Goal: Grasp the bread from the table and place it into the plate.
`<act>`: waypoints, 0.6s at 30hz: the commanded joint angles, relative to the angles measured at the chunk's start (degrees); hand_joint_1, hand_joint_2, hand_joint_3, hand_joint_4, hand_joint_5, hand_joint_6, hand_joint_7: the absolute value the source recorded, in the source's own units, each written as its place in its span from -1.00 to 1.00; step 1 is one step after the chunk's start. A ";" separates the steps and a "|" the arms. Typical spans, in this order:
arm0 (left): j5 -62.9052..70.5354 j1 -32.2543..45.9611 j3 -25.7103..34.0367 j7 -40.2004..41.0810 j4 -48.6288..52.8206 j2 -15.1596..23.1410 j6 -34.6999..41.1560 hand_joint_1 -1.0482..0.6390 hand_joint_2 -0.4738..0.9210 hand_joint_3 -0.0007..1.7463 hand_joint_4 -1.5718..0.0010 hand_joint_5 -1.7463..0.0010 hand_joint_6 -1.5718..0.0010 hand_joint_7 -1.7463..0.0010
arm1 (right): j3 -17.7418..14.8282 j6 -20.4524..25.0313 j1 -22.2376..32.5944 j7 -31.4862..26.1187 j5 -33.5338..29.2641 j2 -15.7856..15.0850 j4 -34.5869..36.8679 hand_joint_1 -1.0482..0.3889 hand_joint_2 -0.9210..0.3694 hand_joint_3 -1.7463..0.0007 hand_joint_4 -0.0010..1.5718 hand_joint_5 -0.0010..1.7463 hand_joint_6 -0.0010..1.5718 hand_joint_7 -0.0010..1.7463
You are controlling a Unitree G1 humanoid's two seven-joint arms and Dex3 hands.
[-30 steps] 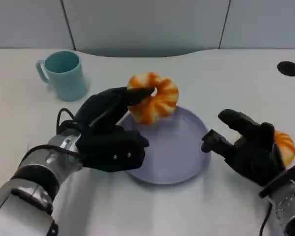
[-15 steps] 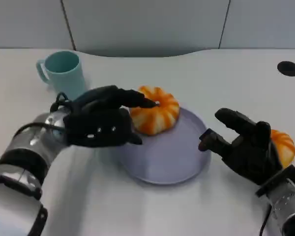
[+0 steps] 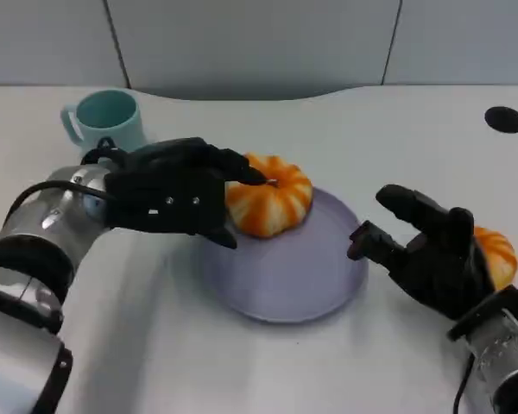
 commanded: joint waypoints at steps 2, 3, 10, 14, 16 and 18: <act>-5.42 0.82 4.17 -2.11 -2.33 2.22 -2.25 -0.82 0.97 -1.00 0.70 0.78 0.35 1.00 | 0.07 -0.06 -0.94 -0.84 0.06 -0.05 -0.04 -0.26 -1.00 0.86 0.04 0.38 0.48 -0.98; -7.59 1.46 5.76 -3.50 -2.87 2.49 -2.28 -0.82 0.99 -0.99 0.73 0.79 0.38 1.00 | 0.04 -0.14 -0.93 -1.02 0.07 0.02 -0.09 -0.26 -1.00 0.86 0.04 0.38 0.48 -0.97; -24.11 8.70 15.71 -18.98 -9.69 5.46 -1.78 -0.85 1.00 -0.93 0.74 0.76 0.43 1.00 | -0.04 -1.41 -0.85 -1.69 -0.02 0.89 0.04 -0.26 -1.00 0.86 0.05 0.39 0.50 -0.97; -35.73 14.37 21.96 -29.21 -15.61 5.58 3.50 -0.89 1.00 -0.90 0.73 0.74 0.54 1.00 | 0.16 -0.46 -0.88 -1.91 -0.01 0.86 -0.23 -0.26 -1.00 0.87 0.04 0.40 0.50 -0.97; -41.38 17.55 24.73 -33.58 -18.84 4.95 7.82 -0.90 1.00 -0.90 0.72 0.72 0.59 1.00 | 0.09 -0.34 -0.89 -1.74 0.09 0.89 -0.13 -0.25 -1.00 0.88 0.04 0.40 0.49 -0.97; -45.20 20.96 26.38 -36.05 -22.60 4.45 11.37 -0.96 1.00 -0.87 0.73 0.72 0.66 1.00 | 0.12 -0.71 -0.86 -1.39 0.04 0.93 -0.03 -0.25 -1.00 0.88 0.03 0.40 0.48 -0.98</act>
